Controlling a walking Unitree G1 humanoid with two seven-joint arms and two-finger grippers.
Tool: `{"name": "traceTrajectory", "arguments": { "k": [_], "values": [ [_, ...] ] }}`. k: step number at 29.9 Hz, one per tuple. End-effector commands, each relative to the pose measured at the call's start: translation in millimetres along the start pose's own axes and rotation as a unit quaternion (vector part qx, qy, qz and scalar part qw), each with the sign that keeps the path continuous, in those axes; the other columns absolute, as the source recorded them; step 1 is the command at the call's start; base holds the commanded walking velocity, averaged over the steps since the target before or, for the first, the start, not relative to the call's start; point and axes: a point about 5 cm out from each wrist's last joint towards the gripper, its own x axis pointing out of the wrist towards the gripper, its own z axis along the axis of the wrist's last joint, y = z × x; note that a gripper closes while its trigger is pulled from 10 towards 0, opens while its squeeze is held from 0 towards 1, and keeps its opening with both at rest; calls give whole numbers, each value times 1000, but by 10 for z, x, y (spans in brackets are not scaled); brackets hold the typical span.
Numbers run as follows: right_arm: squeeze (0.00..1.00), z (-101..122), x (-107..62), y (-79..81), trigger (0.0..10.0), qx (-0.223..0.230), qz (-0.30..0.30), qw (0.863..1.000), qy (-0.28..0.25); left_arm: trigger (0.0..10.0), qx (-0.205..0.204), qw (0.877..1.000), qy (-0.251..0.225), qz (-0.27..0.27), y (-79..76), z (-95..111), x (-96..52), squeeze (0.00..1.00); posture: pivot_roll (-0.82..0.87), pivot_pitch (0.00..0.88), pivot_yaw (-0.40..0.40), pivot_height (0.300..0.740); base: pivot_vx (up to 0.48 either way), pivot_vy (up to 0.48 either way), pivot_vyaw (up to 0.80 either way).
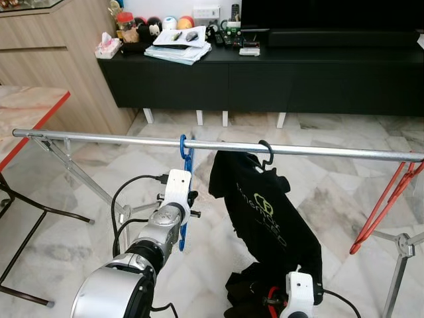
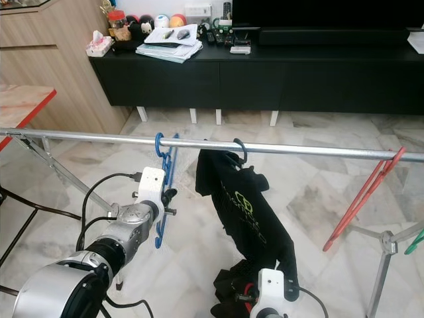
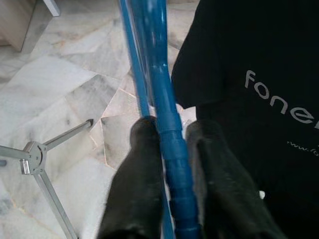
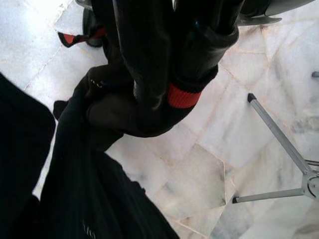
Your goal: Hang hanger
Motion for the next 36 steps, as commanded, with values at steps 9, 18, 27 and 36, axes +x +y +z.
{"name": "traceTrajectory", "arguments": {
  "k": [9,18,27,36],
  "values": [
    [0,-47,-7,64,0,2,8,1000,9,0,-5,999,2,35,139,-80,-28,0,-101,212,70,740,0,0,0],
    [0,-13,21,79,0,2,10,1000,9,0,-16,999,-33,35,197,-19,-38,0,-92,204,67,740,0,0,0],
    [0,-3,26,75,0,3,10,1000,8,0,-8,998,-43,39,214,2,-42,0,-91,203,66,740,0,0,0],
    [0,-3,26,75,0,3,10,1000,8,0,-8,998,-43,39,214,2,-42,0,-91,203,66,740,0,0,0]
  ]
}}
